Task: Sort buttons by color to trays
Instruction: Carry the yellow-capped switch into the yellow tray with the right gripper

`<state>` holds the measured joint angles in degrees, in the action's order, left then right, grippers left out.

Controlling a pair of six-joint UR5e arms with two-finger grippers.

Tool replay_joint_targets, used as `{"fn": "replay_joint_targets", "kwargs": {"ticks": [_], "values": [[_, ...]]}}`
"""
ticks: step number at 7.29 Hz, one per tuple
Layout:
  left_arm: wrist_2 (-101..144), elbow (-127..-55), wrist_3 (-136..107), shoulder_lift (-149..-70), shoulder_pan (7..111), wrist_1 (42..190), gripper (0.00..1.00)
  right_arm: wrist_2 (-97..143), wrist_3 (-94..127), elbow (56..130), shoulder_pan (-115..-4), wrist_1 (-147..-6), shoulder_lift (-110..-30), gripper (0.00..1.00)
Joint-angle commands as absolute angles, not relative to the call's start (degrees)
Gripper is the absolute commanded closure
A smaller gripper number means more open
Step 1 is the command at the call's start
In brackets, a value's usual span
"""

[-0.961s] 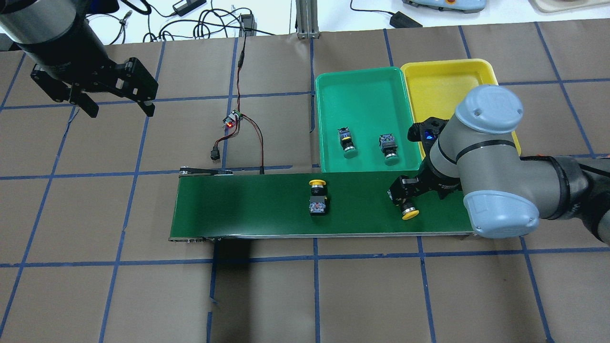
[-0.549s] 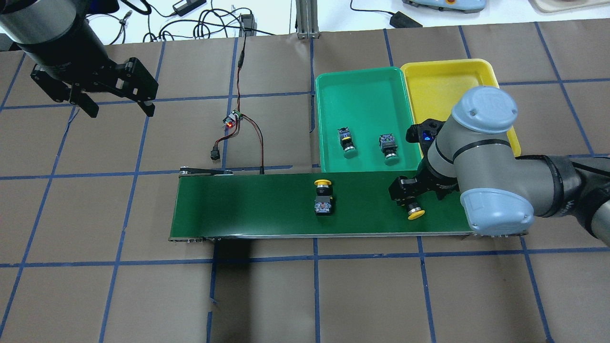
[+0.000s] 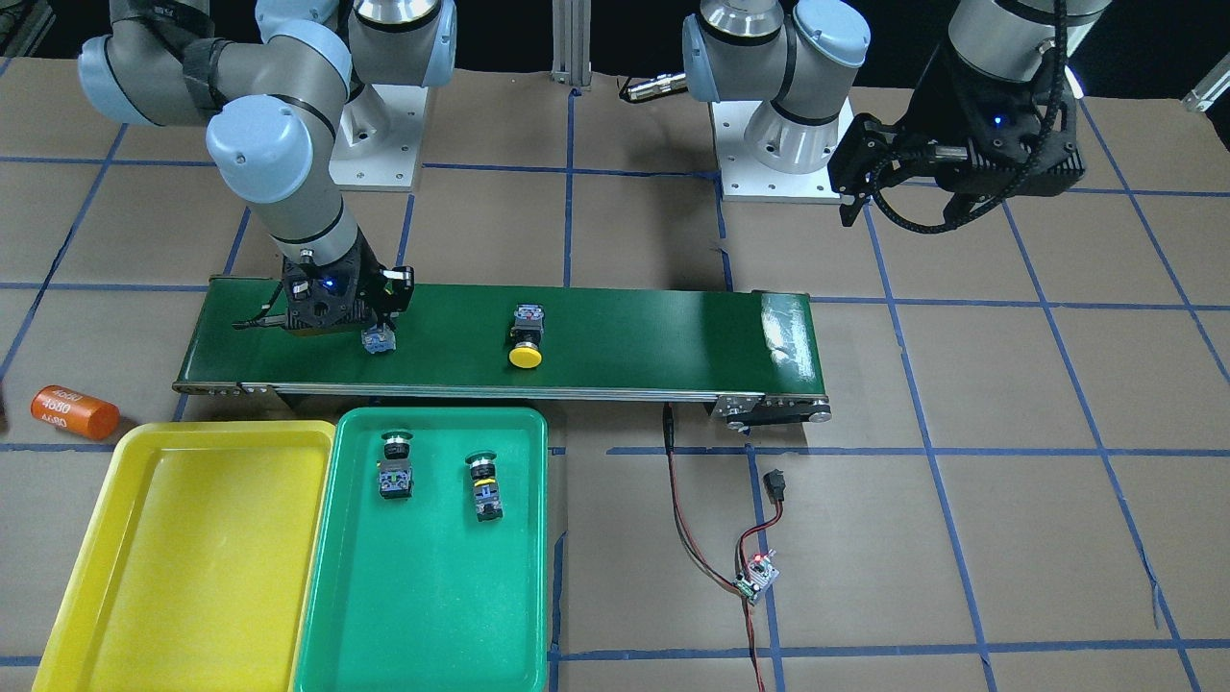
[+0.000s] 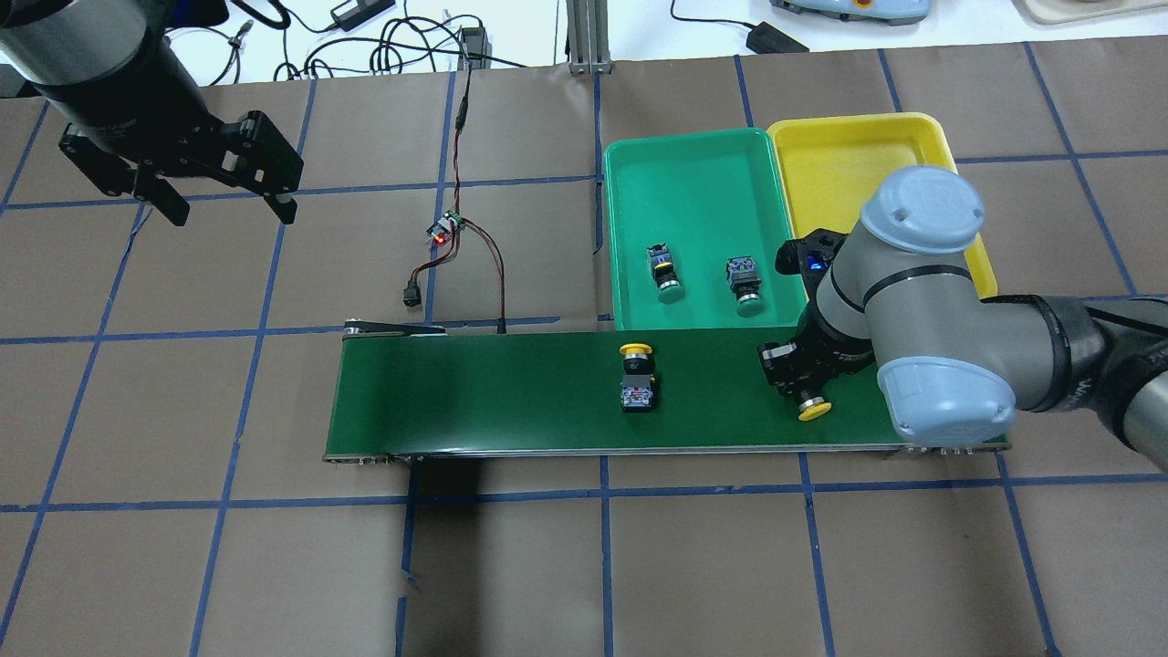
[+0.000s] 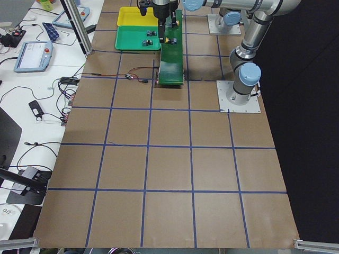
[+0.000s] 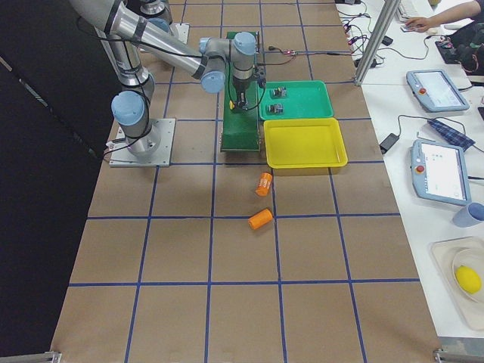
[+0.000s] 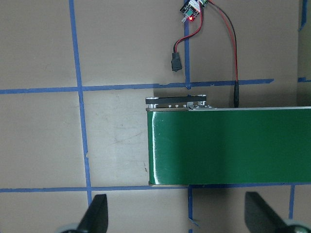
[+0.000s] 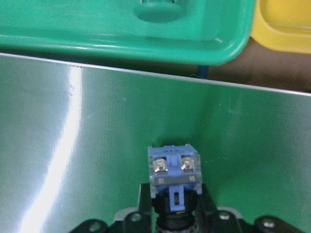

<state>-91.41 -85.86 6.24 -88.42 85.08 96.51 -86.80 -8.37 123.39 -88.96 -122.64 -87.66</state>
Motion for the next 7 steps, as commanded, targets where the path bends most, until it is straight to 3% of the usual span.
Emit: {"fn": "replay_joint_targets", "kwargs": {"ticks": [1, 4, 6, 7], "values": [[-91.41, -85.87, 6.24, -88.42, 85.08, 96.5, 0.0, -87.1, -8.87, 119.65, -88.51, -122.61, -87.19, 1.0], [-91.41, -85.96, 6.24, -88.42, 85.08, 96.5, 0.0, -89.55, -10.1, 101.65, -85.01, -119.8, -75.28, 1.0], [-91.41, -86.04, 6.24, -88.33, 85.08, 96.5, 0.0, -88.43, -16.66, 95.38, -77.3, -119.44, -67.45, 1.0], [-91.41, -85.96, 6.24, -88.33, 85.08, 96.5, 0.0, -88.51, -17.57, 94.49, -76.3, -121.18, -64.11, 0.83]]}}
